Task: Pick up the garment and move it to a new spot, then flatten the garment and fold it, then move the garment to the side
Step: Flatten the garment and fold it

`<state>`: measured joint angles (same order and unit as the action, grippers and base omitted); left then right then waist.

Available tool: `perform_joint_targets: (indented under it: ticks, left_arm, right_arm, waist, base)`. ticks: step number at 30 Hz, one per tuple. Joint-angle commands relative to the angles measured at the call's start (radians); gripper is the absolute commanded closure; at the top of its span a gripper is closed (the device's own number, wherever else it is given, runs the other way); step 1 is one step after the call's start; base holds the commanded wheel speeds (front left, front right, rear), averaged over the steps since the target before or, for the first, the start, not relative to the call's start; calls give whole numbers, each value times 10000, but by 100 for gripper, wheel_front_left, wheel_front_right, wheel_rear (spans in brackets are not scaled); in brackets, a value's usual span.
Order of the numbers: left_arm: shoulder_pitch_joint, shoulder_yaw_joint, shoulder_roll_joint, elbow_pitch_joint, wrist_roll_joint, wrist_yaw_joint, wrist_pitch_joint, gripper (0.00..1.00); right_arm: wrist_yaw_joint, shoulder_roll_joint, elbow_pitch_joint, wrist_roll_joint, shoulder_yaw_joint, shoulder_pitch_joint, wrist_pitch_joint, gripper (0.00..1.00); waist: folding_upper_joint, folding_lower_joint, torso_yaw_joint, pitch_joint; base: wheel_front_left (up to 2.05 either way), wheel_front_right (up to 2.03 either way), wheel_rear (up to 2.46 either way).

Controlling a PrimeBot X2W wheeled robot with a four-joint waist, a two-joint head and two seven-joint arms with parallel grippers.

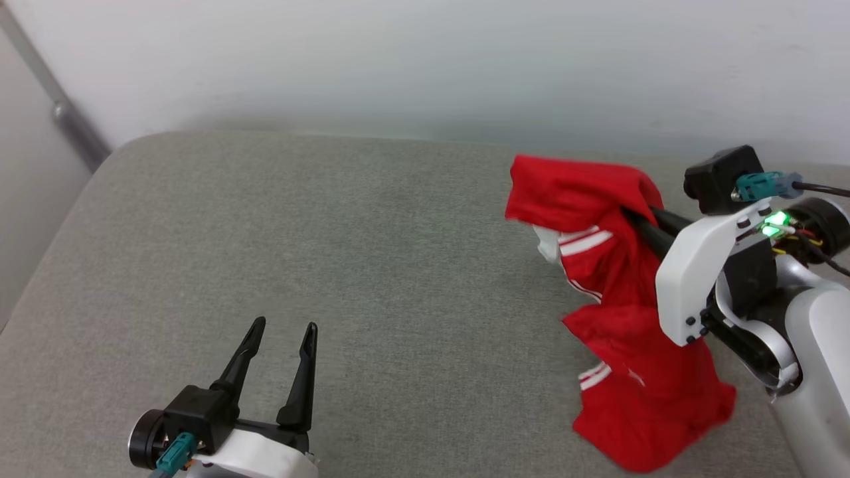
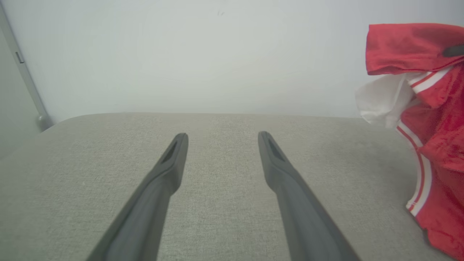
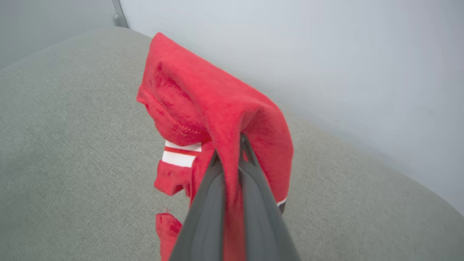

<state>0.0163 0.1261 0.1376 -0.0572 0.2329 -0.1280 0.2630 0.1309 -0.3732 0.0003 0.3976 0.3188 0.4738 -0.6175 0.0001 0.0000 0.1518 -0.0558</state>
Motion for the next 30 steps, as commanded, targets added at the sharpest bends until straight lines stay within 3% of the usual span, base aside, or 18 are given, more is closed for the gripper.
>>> perform_joint_targets:
  ticks: [1,10,15,24,30]
  left_arm:
    - [31,-3,-47,29,-15,-7,27,0]
    - [50,-101,-104,161,-15,-15,27,0]
    - [82,-253,-208,204,22,-19,27,0]
    - [171,-343,-333,41,46,-23,27,0]
    - [43,-265,-299,-123,78,-25,27,0]
  right_arm:
    - [-3,20,-50,-12,37,167,148,100]
    - [-5,414,490,-1890,299,1798,3096,100]
    - [-5,844,1111,-2912,578,1462,4048,100]
    - [-8,1328,1053,-2579,3036,-1318,3731,100]
    - [-6,1301,1720,-2070,4521,-2002,3254,100]
  waist:
    - [-1,0,-162,91]
    - [-1,0,-71,49]
    - [-1,0,220,-79]
    - [-1,0,342,-151]
    - [-1,0,324,-30]
  base:
    - [0,0,0]
    - [0,0,0]
    - [0,0,0]
    - [0,0,0]
    - [0,0,0]
